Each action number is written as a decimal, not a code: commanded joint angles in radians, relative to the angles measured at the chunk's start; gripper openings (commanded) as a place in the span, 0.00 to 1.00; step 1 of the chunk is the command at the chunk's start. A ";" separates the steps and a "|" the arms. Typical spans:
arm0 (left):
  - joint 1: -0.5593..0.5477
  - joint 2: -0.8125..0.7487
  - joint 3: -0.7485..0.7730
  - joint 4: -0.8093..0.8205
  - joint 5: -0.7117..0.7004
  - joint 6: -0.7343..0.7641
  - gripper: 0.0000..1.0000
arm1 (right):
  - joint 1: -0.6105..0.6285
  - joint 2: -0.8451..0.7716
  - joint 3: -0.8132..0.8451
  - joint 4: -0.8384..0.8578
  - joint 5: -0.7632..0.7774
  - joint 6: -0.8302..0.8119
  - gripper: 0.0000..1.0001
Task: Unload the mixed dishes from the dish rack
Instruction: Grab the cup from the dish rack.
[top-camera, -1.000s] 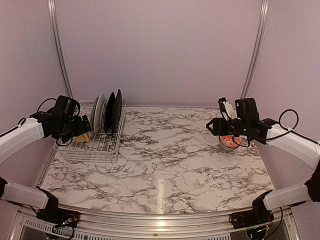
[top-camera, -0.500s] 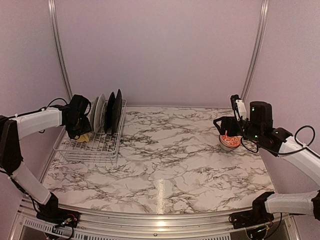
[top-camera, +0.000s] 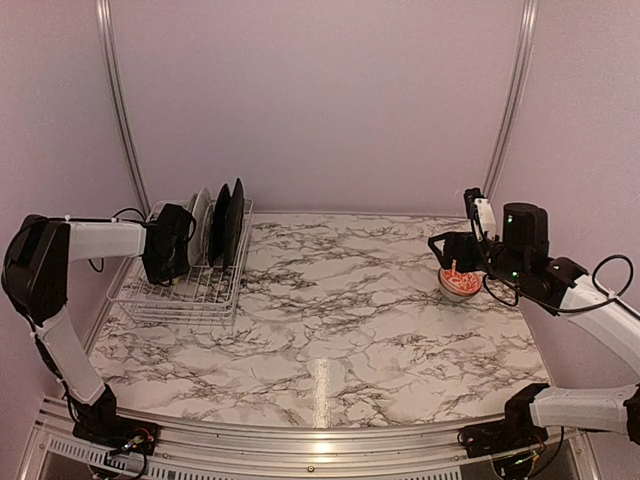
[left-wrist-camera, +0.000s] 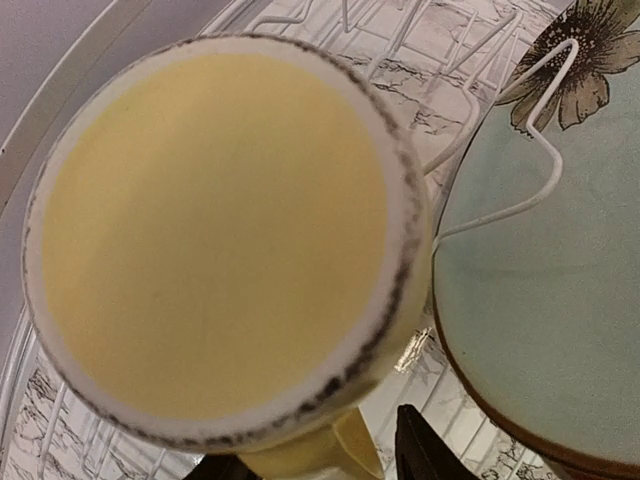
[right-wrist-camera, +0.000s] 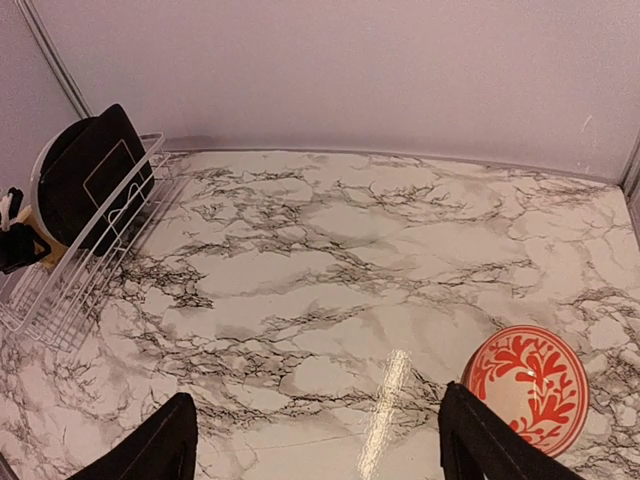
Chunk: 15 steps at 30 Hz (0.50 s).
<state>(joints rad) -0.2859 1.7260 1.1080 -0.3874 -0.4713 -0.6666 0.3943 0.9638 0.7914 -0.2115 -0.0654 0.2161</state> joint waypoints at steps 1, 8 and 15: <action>0.002 0.047 0.051 -0.004 -0.063 -0.006 0.45 | -0.003 -0.016 -0.003 0.002 0.013 0.005 0.80; 0.003 0.047 0.045 0.009 -0.087 0.020 0.32 | -0.005 -0.010 -0.008 0.002 0.012 0.009 0.80; 0.004 0.048 0.054 0.008 -0.094 0.043 0.21 | -0.005 -0.023 -0.013 0.024 -0.019 0.030 0.80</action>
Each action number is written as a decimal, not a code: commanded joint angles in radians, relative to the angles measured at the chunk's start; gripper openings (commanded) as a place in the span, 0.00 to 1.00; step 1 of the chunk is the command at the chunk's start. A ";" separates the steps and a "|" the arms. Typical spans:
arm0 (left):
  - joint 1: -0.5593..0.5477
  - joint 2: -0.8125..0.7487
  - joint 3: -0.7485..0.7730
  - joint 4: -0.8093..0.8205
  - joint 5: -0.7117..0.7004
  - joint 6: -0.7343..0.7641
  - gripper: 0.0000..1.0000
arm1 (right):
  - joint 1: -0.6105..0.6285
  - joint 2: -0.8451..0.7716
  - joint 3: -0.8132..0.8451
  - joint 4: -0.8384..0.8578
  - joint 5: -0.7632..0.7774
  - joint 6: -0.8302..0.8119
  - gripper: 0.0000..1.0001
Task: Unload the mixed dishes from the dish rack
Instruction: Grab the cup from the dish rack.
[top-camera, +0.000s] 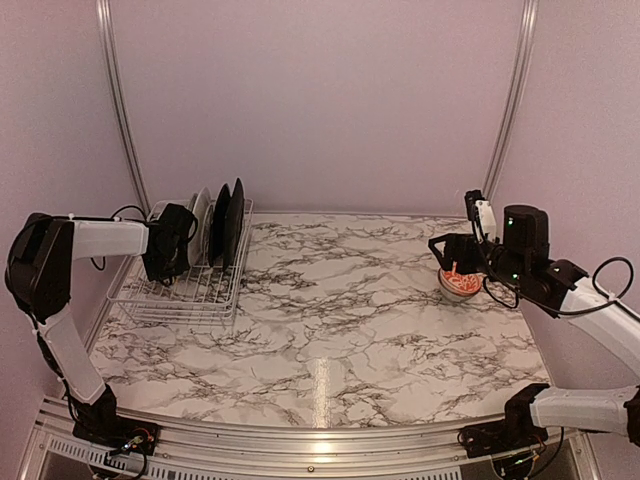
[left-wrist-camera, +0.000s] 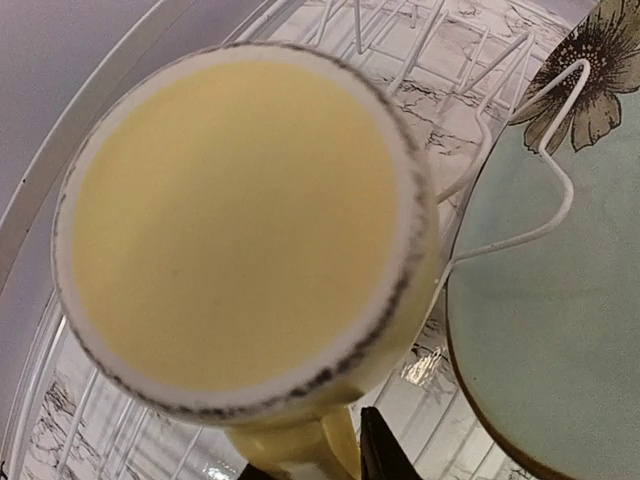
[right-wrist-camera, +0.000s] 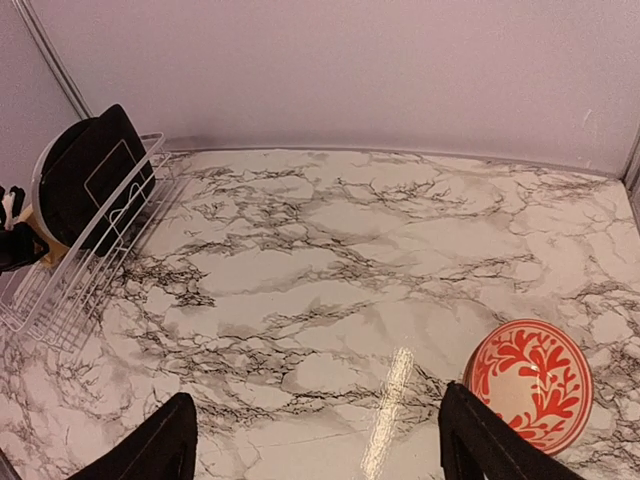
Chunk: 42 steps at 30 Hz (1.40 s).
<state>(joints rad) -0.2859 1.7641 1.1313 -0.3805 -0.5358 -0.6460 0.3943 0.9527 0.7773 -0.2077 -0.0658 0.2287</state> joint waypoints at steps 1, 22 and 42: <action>0.004 0.003 0.025 0.003 -0.031 0.023 0.18 | -0.005 -0.011 0.007 0.016 -0.019 0.019 0.80; 0.004 -0.348 -0.119 0.002 0.148 0.047 0.00 | -0.004 0.023 -0.006 0.047 -0.135 0.089 0.79; 0.002 -0.895 -0.428 0.466 0.885 -0.077 0.00 | 0.221 0.303 -0.019 0.470 -0.384 0.303 0.81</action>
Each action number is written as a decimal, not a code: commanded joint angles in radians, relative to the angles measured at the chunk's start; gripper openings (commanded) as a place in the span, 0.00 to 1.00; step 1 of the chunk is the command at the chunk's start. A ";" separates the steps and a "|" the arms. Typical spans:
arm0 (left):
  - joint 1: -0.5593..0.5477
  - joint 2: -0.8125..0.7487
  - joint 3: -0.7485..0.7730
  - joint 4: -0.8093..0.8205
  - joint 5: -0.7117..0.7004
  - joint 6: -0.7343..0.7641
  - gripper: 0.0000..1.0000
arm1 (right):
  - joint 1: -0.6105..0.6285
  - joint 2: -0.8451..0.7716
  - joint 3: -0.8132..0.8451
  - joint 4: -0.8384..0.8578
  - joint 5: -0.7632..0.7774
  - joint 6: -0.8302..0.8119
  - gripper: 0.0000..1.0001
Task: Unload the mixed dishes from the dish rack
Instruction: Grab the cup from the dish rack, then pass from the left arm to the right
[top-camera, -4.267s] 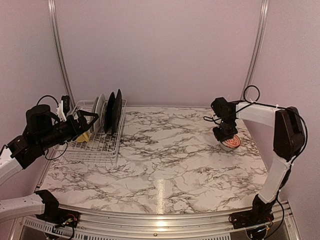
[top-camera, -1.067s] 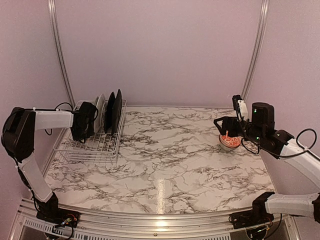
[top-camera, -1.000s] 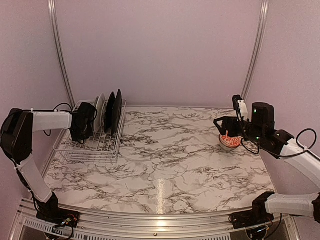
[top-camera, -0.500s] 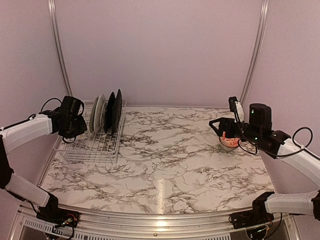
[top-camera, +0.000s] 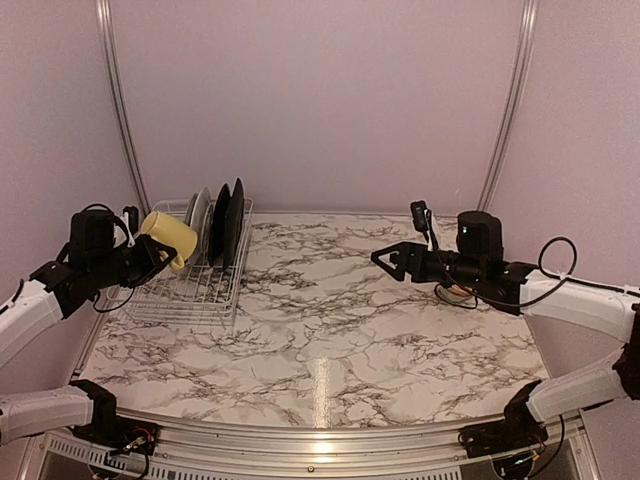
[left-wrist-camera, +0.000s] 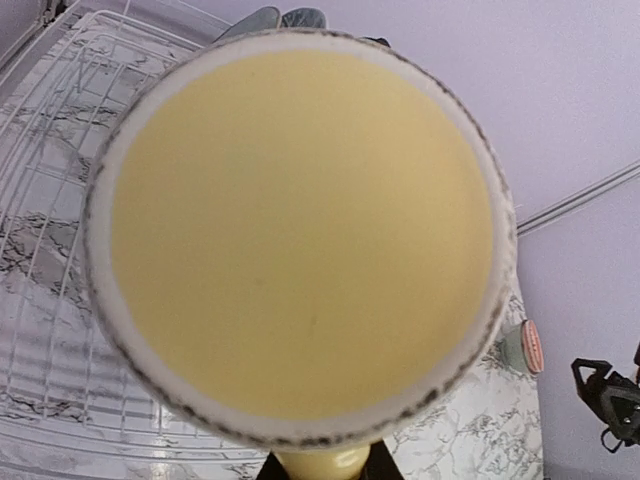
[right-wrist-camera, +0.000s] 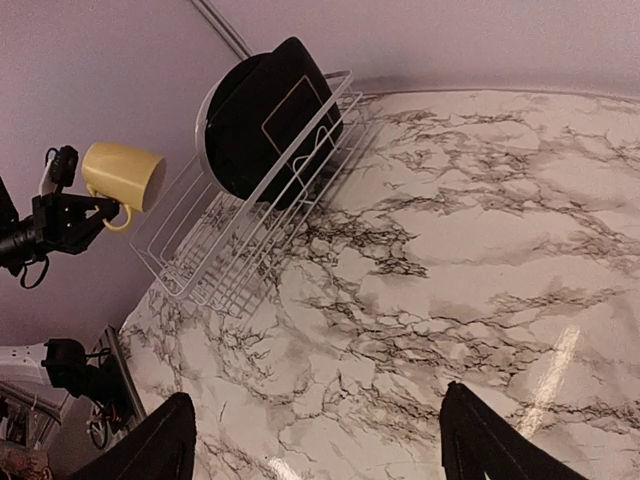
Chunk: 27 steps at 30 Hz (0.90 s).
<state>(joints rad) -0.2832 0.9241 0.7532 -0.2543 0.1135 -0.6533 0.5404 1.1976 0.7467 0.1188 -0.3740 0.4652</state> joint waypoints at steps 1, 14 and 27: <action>-0.006 -0.061 -0.072 0.402 0.268 -0.100 0.00 | 0.099 0.079 0.025 0.155 -0.077 0.068 0.81; -0.315 0.086 -0.205 1.069 0.212 -0.296 0.00 | 0.220 0.362 0.124 0.657 -0.266 0.393 0.82; -0.548 0.456 -0.150 1.422 0.183 -0.350 0.00 | 0.219 0.363 0.093 0.746 -0.229 0.443 0.82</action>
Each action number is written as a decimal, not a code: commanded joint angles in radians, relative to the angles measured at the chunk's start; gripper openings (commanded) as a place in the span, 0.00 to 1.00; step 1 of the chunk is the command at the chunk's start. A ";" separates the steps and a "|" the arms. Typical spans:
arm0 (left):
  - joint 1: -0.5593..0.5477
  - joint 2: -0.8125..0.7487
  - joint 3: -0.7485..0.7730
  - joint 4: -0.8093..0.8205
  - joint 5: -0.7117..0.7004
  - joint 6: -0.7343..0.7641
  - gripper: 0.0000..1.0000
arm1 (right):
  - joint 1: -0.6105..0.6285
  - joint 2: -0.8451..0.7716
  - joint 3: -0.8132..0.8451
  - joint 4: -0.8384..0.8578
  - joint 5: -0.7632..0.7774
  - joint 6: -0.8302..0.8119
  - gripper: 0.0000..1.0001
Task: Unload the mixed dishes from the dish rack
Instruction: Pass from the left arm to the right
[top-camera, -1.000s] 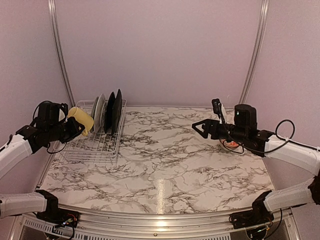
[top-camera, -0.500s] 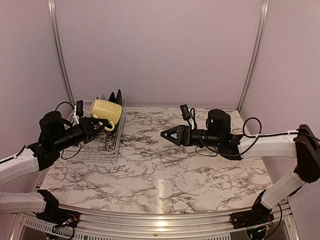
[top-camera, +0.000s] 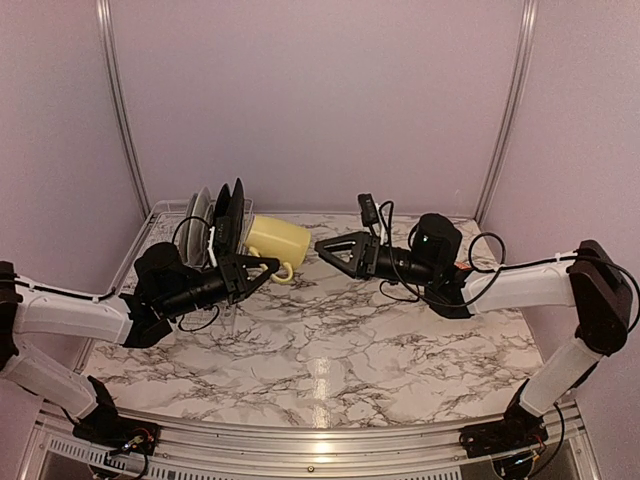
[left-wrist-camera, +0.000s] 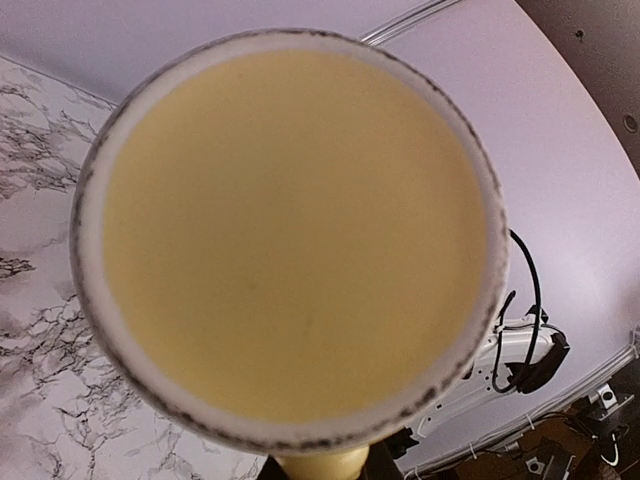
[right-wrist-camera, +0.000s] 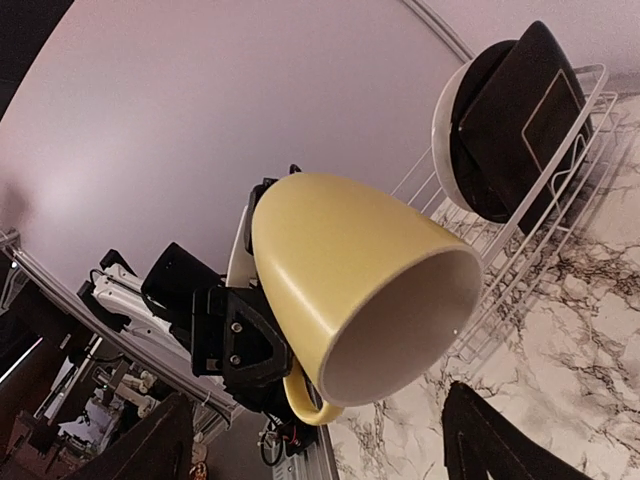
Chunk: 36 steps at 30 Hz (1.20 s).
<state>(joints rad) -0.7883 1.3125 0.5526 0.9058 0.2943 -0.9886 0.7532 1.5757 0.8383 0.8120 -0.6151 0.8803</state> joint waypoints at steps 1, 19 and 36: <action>-0.054 0.096 0.067 0.279 0.005 -0.018 0.00 | 0.007 -0.012 -0.002 0.061 0.012 0.034 0.82; -0.135 0.365 0.157 0.471 0.016 -0.105 0.00 | 0.007 0.019 -0.093 0.388 0.024 0.238 0.22; -0.118 0.176 0.092 0.024 -0.145 0.108 0.96 | -0.082 -0.284 -0.061 -0.356 0.200 -0.213 0.00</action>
<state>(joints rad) -0.9211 1.5642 0.6640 1.1027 0.2287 -0.9840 0.6956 1.4136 0.7082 0.7837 -0.5392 0.9070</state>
